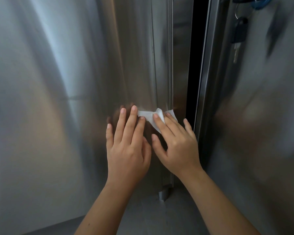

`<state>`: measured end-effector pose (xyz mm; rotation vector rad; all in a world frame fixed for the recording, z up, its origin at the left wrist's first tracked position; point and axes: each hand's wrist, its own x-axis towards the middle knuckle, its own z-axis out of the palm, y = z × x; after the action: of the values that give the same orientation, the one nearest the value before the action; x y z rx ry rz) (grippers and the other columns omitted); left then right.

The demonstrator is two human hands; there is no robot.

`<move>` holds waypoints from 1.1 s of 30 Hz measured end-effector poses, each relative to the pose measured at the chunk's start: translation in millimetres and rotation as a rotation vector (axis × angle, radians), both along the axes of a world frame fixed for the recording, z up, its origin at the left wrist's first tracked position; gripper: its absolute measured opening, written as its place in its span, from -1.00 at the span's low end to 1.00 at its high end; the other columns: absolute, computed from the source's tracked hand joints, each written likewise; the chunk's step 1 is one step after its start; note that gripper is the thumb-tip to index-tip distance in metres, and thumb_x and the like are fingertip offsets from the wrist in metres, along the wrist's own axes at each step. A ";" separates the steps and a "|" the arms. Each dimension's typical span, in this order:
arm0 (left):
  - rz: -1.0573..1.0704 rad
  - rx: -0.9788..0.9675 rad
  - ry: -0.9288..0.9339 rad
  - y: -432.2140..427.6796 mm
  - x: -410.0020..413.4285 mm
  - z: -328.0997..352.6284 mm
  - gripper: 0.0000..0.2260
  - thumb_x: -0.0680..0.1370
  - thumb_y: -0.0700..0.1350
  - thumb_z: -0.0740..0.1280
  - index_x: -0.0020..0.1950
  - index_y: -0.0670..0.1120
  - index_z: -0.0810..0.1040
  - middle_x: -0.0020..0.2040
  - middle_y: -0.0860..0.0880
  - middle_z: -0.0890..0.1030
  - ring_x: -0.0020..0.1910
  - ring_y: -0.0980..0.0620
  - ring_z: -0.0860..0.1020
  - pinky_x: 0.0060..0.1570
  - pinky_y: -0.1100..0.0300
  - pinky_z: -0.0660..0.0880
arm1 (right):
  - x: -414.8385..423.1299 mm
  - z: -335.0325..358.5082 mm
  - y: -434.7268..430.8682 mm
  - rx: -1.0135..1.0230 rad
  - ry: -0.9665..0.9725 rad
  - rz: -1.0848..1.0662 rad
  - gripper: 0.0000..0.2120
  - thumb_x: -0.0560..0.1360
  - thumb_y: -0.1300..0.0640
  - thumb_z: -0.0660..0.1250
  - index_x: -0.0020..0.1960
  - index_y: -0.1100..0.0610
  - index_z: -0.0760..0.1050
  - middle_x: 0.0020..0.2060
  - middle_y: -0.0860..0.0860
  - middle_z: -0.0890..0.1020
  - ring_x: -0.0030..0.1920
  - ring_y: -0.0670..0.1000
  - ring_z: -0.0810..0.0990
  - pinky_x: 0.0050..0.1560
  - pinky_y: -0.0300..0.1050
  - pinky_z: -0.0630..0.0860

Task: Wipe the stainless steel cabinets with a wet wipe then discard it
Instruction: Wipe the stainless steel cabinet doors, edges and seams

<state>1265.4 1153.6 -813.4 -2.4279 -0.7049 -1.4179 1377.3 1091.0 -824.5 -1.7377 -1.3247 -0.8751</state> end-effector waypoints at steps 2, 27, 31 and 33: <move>-0.018 -0.013 -0.008 -0.3 -1.4 3.1 -0.63 0.50 -0.14 0.13 0.21 -0.21 0.55 0.35 -0.16 0.43 0.37 -0.15 0.34 0.29 -0.13 0.26 | 0.3 2.7 -1.8 0.012 -0.019 -0.001 -0.58 0.52 0.02 0.14 0.25 0.21 0.52 0.15 0.12 0.60 0.20 0.08 0.55 0.23 0.17 0.37; 0.113 -0.138 -0.052 -9.4 -50.0 36.5 -0.72 0.47 -0.18 0.22 0.09 -0.17 0.63 0.19 -0.08 0.58 0.14 -0.07 0.49 -0.01 0.03 0.33 | -33.1 48.1 -6.2 -0.034 0.052 -0.007 -0.70 0.52 0.08 0.22 -0.09 0.26 0.64 -0.28 0.10 0.66 -0.25 0.14 0.61 -0.12 0.05 0.50; 0.125 -0.263 0.022 -8.4 -61.8 76.4 -0.72 0.43 -0.22 0.24 0.09 -0.19 0.62 0.14 -0.09 0.61 0.07 -0.14 0.57 -0.05 0.05 0.34 | -47.6 83.1 -6.9 -0.125 0.128 -0.043 -0.71 0.49 0.09 0.24 -0.09 0.26 0.64 -0.32 0.11 0.64 -0.30 0.16 0.59 -0.18 0.07 0.52; 0.116 -0.279 0.048 -7.9 -71.8 101.8 -0.72 0.44 -0.22 0.23 0.08 -0.20 0.62 0.13 -0.09 0.61 0.06 -0.13 0.57 -0.07 0.06 0.34 | -55.9 105.5 -8.9 -0.156 0.148 -0.047 -0.71 0.49 0.09 0.24 -0.07 0.26 0.64 -0.31 0.10 0.64 -0.29 0.16 0.59 -0.15 0.09 0.53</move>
<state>1193.6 1145.7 -711.6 -2.5648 -1.0772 -1.2867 1321.4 1082.1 -719.0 -1.9215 -1.2870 -0.6686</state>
